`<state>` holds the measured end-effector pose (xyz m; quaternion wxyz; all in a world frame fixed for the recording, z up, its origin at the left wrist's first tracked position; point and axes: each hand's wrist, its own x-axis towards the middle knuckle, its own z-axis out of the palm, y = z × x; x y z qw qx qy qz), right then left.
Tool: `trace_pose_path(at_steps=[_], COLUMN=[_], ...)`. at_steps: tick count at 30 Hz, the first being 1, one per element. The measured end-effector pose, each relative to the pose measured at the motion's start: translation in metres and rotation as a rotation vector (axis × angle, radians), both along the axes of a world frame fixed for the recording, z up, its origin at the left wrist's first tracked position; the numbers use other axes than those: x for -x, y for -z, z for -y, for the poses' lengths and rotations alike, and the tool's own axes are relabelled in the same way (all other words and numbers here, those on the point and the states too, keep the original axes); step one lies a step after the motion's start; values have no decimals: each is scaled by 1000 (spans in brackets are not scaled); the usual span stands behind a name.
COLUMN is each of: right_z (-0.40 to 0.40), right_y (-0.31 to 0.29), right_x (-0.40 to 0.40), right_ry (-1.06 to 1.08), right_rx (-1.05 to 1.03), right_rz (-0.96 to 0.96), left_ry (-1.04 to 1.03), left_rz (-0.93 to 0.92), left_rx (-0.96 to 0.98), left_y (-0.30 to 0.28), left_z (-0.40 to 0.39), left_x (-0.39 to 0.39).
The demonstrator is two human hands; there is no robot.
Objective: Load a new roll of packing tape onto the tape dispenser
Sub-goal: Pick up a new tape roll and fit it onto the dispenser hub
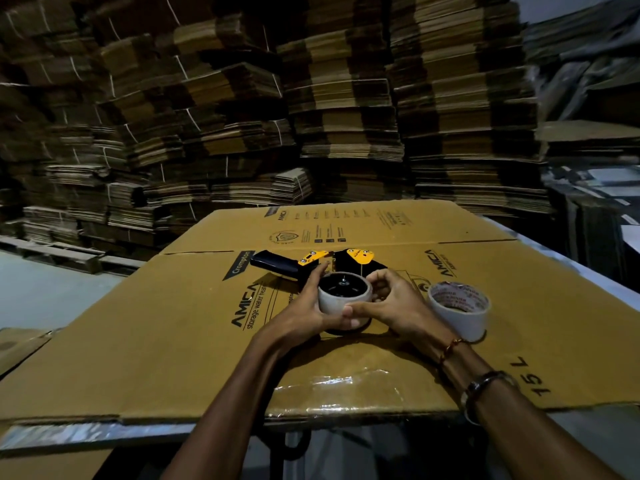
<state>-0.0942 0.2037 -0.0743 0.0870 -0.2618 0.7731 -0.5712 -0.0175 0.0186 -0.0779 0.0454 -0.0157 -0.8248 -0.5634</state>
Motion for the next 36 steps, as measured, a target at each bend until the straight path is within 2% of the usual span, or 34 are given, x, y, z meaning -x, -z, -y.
trace_pose_path(at_steps=[5, 13, 18, 23, 30, 36], right_z=[-3, -4, -2, -1, -1, -3], right_y=[4, -3, -1, 1, 2, 2], right_x=[0, -2, -3, -9, -12, -21], right_ry=[32, -122, 0, 111, 96, 132], right_rx=[-22, -12, -46, -55, -42, 24], right_rz=[-33, 56, 0, -67, -33, -95], left_ry=[-129, -70, -58, -99, -61, -123], left_rz=[-117, -114, -91, -111, -72, -89], left_rx=[109, 73, 34, 99, 64, 160], left_y=[6, 7, 6, 6, 3, 0], left_z=[-7, 0, -2, -11, -6, -4], left_x=[-1, -3, -8, -9, -10, -11])
